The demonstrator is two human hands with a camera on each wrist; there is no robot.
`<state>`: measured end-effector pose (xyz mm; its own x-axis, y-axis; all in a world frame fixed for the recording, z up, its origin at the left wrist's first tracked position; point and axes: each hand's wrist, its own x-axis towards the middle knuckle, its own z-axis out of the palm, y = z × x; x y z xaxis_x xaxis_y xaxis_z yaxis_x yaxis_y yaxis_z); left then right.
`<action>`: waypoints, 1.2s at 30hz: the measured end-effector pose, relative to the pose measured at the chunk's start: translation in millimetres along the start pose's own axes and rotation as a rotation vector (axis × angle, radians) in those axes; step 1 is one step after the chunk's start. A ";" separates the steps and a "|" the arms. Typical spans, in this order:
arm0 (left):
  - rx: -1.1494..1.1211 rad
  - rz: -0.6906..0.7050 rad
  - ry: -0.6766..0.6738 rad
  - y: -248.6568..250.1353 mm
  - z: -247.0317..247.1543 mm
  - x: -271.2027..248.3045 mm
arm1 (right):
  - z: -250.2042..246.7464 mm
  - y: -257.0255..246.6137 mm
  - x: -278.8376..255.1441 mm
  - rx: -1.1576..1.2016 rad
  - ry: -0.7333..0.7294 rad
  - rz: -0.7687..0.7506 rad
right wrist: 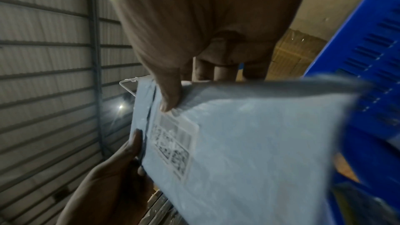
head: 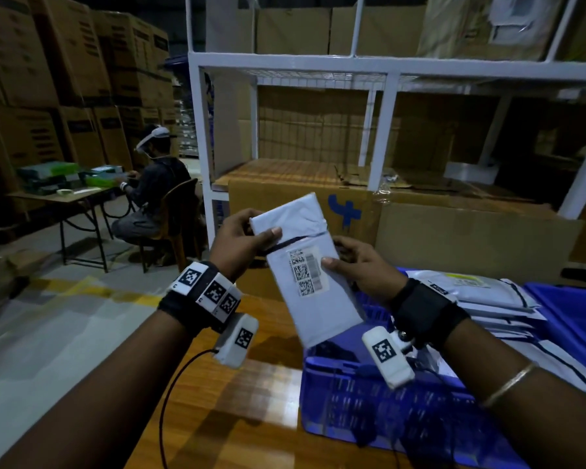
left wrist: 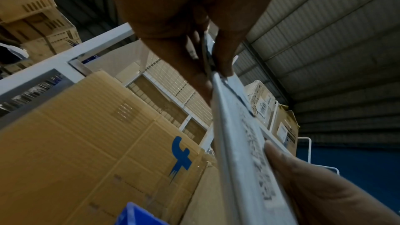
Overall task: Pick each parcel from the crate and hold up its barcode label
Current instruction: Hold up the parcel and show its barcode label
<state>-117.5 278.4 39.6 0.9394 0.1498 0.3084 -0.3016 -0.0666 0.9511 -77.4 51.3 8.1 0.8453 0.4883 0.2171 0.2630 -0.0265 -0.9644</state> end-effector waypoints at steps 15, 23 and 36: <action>0.104 -0.191 -0.201 -23.3 -4.3 -9.2 | -45.4 -12.3 -29.2 -0.238 0.140 0.004; 0.147 -0.140 -0.160 -34.7 25.0 -6.7 | -75.7 1.4 -46.9 -0.197 0.274 0.142; 0.372 -0.256 -0.290 -23.1 139.0 -10.0 | -191.6 6.7 -101.7 -0.307 0.195 0.229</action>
<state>-97.2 141.3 12.1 0.9977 -0.0681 0.0000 -0.0284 -0.4171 0.9084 -72.5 -165.7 8.5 0.9623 0.2663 0.0551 0.1593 -0.3877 -0.9079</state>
